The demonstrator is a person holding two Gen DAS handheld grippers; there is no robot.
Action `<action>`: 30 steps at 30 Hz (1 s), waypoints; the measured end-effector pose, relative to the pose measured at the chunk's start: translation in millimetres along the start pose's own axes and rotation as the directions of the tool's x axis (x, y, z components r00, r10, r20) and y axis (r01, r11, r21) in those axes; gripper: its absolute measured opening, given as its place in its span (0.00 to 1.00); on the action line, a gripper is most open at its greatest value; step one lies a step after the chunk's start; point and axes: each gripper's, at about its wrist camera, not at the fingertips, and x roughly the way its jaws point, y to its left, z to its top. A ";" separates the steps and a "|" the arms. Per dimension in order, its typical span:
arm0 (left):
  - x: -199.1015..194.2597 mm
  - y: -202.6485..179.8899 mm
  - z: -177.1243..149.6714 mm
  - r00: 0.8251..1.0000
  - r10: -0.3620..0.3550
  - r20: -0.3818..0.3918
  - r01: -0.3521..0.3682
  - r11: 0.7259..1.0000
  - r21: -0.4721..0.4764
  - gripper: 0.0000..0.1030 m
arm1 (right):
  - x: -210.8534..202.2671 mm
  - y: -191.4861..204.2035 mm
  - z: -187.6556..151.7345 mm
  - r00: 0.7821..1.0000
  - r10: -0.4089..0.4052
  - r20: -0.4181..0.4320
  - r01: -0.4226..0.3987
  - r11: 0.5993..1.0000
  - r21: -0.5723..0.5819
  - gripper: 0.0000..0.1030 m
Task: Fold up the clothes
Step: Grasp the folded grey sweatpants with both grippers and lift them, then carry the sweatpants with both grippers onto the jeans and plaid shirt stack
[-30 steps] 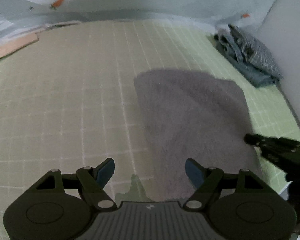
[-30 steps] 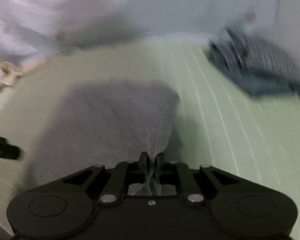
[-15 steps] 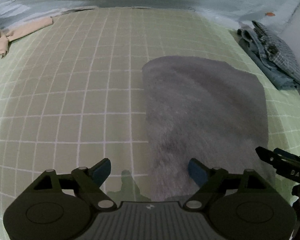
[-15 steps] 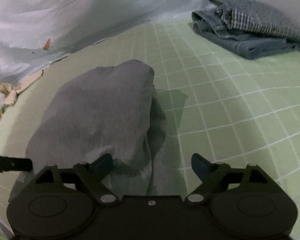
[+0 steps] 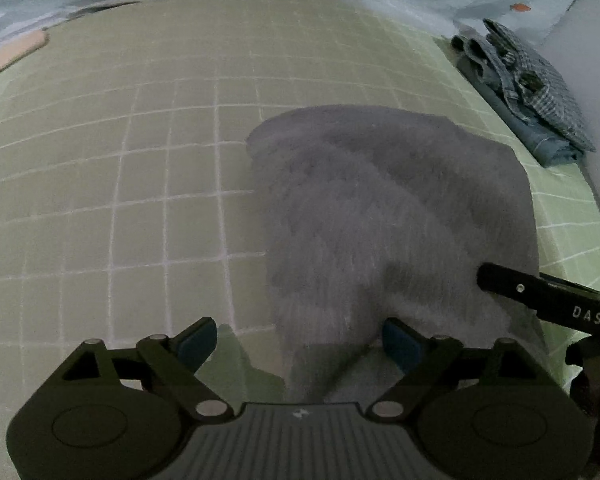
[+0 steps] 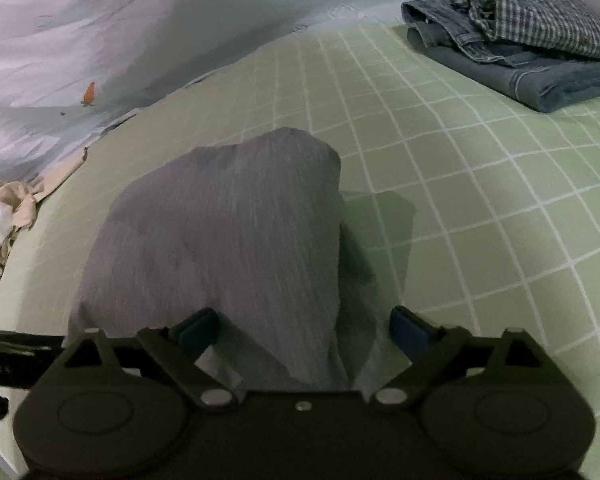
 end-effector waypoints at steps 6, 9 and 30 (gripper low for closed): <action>13.6 -3.1 13.3 0.997 -0.072 -0.024 0.073 0.996 0.042 0.89 | 12.0 17.0 6.0 0.999 -0.048 -0.006 0.048 0.999 0.002 0.94; 16.4 -3.7 17.4 0.994 -0.107 -0.030 0.109 0.992 0.058 0.87 | 13.4 25.0 5.8 0.999 -0.033 -0.012 0.034 0.999 0.019 0.88; -37.0 -111.5 7.1 0.974 -0.181 0.136 0.171 0.982 0.085 0.24 | -67.8 -22.2 6.7 0.982 0.156 0.102 -0.159 0.987 0.021 0.25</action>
